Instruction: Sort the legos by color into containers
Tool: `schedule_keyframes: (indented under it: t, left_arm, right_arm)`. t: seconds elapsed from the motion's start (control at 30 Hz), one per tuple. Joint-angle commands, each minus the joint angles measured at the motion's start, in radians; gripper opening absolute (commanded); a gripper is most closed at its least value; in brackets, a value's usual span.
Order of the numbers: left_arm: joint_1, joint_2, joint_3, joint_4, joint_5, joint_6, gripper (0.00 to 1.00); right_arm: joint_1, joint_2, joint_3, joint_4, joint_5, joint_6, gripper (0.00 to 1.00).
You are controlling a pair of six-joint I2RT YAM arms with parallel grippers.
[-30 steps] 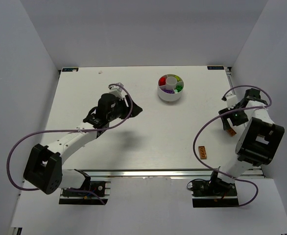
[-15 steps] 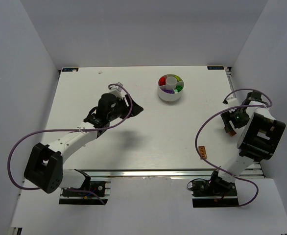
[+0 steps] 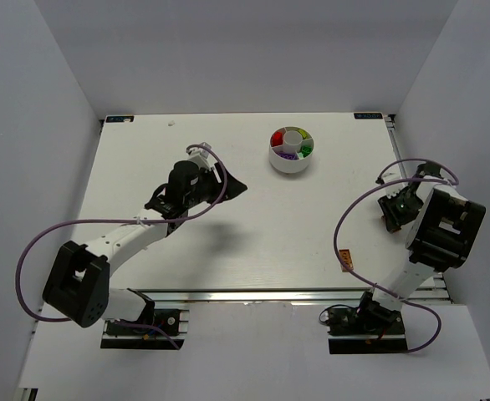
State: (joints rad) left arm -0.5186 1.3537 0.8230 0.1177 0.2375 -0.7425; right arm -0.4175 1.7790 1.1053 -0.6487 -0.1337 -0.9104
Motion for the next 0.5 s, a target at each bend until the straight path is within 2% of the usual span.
schedule_keyframes:
  t: [0.0,0.03,0.1,0.13,0.23,0.33,0.47]
  left_arm:
    - [0.003,-0.014,-0.021,0.045,0.025,-0.015,0.68]
    - [0.003,-0.016,-0.027,0.051,0.029,-0.021,0.68]
    - [0.003,-0.015,-0.033,0.075,0.054,-0.031,0.68]
    - [0.003,-0.011,-0.038,0.089,0.071,-0.046,0.68]
    - [-0.006,0.021,-0.033,0.155,0.153,-0.083,0.68]
    - [-0.037,0.067,-0.016,0.217,0.241,-0.095,0.68]
    - [-0.09,0.133,0.017,0.322,0.301,-0.126,0.68]
  right_arm:
    - [-0.003,0.011,-0.048,0.038,0.031,-0.039,0.43]
    - [-0.001,0.007,-0.054,0.043,0.032,-0.044,0.36]
    - [-0.001,-0.006,-0.074,0.05,0.032,-0.05,0.3]
    - [-0.001,-0.019,-0.079,0.049,0.014,-0.056,0.24]
    - [-0.001,-0.074,-0.081,0.021,-0.074,-0.061,0.14]
    - [0.014,-0.145,-0.064,-0.037,-0.213,-0.062,0.11]
    - [0.115,-0.246,-0.05,-0.095,-0.365,-0.052,0.08]
